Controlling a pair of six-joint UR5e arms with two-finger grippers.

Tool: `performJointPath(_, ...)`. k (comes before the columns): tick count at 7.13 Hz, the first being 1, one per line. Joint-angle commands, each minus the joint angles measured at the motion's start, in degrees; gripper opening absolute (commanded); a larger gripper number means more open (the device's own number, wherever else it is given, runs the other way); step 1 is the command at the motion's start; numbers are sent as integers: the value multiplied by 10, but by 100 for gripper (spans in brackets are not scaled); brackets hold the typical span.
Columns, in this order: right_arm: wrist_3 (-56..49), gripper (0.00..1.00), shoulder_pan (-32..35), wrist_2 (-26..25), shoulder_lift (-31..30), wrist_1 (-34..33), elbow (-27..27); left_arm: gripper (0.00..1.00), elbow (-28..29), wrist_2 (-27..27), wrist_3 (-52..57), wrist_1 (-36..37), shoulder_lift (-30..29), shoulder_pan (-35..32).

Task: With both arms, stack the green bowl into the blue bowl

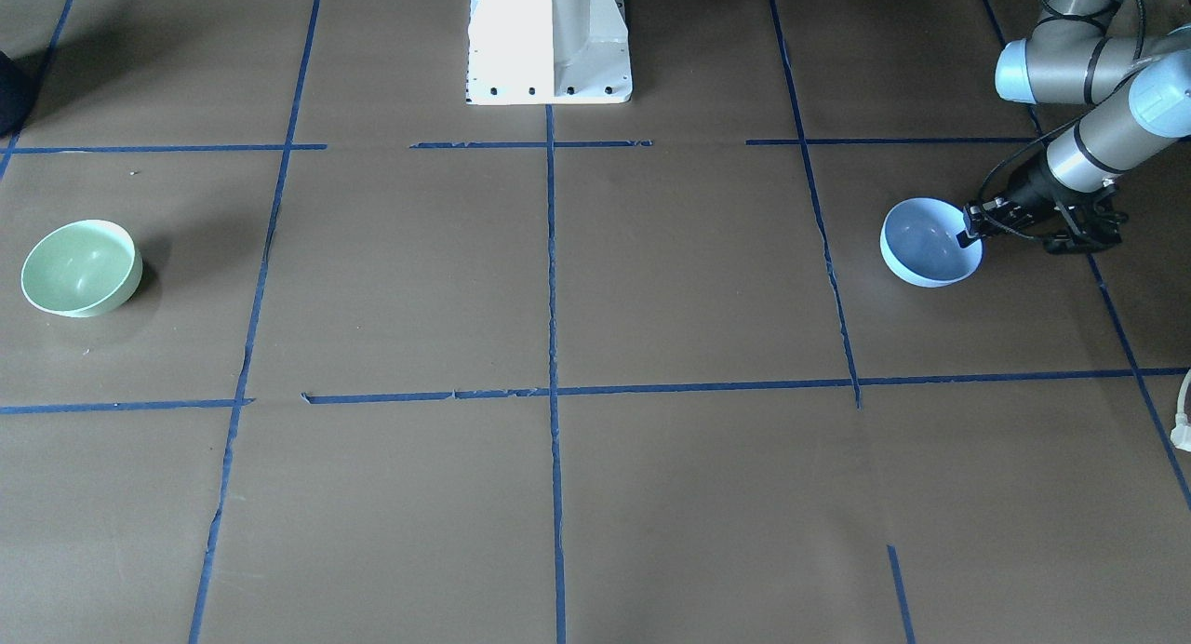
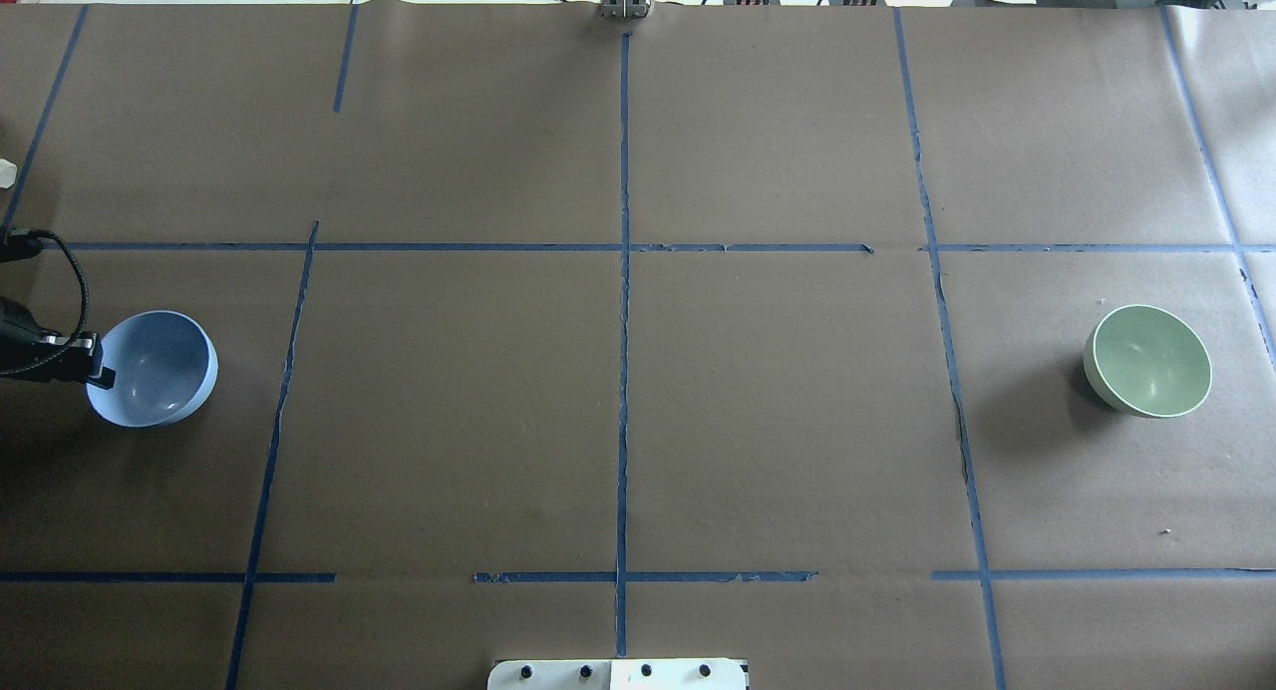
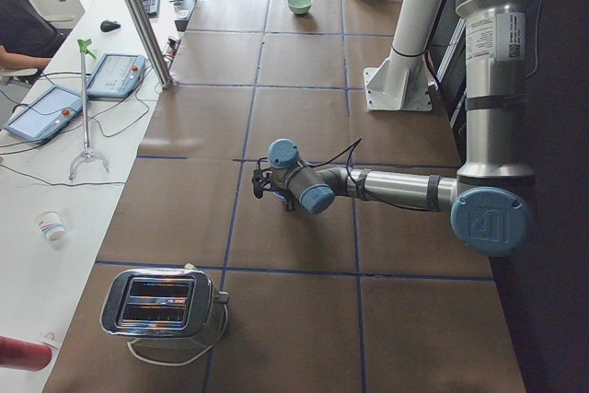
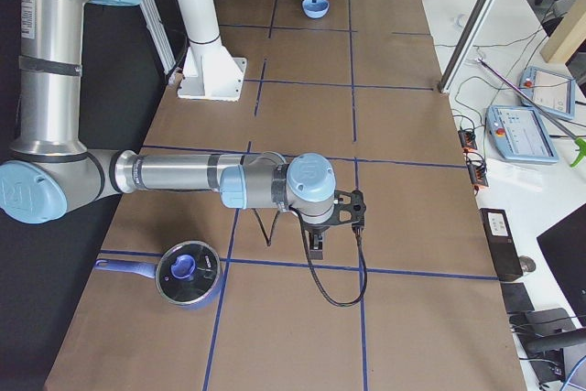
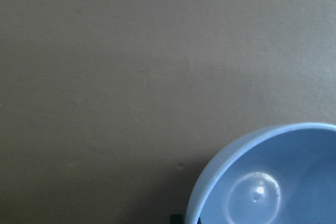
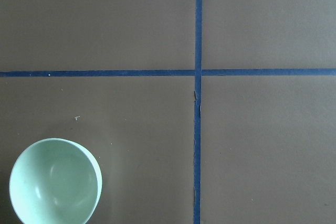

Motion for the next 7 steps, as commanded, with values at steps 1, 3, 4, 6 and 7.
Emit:
performJointPath(1,0,100,0,16,0,0,1,0,-39,-40,-76,60,-69,-6)
performJointPath(3,0,100,0,16,1,1,2,0,-42,-33,-213,182,-249,24)
performJointPath(4,-1,100,0,16,1,1,1,0,-41,17,-286,203,-304,94)
performJointPath(6,-1,100,0,16,1,1,1,0,-14,146,-370,203,-384,205)
performJointPath(7,-1,100,-1,16,1,1,1,0,15,171,-384,203,-416,228)
